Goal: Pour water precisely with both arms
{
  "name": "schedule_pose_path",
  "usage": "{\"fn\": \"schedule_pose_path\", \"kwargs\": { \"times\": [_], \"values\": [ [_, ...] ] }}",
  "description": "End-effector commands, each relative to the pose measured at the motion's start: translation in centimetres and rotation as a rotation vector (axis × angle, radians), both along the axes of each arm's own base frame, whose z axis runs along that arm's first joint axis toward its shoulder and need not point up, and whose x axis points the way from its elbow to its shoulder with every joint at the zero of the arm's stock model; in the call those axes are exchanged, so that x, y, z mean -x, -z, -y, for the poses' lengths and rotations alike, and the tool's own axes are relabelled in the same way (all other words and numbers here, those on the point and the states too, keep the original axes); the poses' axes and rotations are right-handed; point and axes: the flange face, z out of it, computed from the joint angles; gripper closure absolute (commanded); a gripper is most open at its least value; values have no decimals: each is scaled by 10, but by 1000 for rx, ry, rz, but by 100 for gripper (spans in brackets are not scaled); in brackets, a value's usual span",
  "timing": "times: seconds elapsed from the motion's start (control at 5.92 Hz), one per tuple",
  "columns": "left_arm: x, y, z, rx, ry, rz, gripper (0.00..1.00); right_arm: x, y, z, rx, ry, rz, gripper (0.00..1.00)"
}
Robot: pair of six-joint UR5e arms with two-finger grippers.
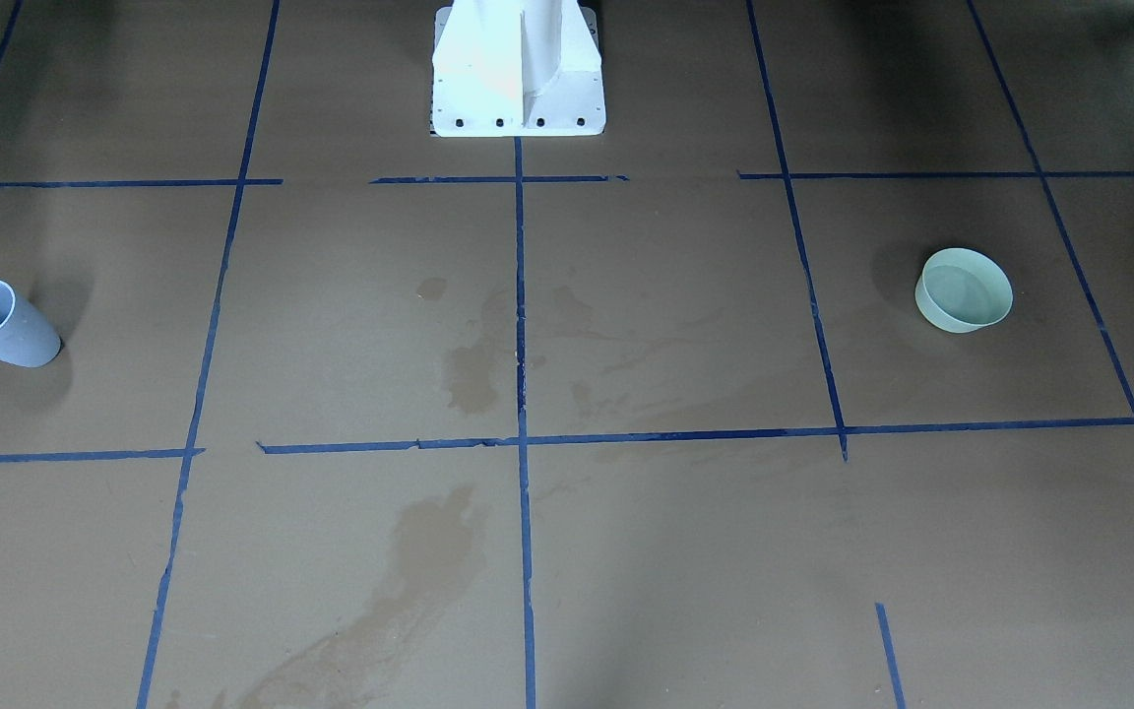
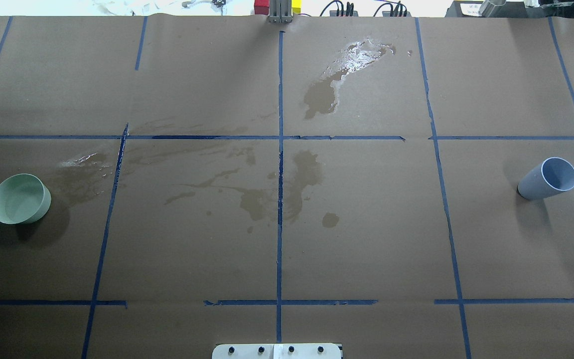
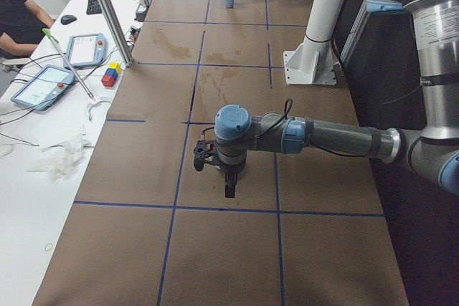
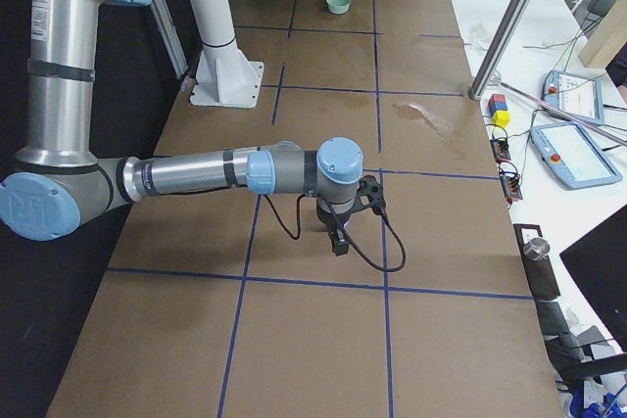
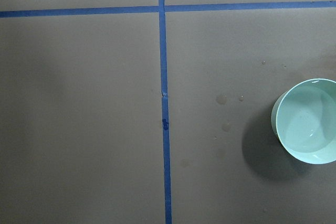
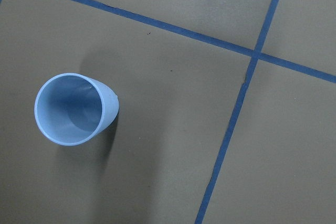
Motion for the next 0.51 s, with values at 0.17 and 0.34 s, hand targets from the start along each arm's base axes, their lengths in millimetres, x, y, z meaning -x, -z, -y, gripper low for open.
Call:
{"fn": "schedule_pose_path", "kwargs": {
  "times": [0.17, 0.34],
  "values": [
    [0, 0, -4, -13, -1, -2, 0, 6, -3, -1, 30, -9, -32, 0],
    [1, 5, -13, -15, -2, 10, 0, 6, -2, -1, 29, -6, -31, 0]
  ]
}}
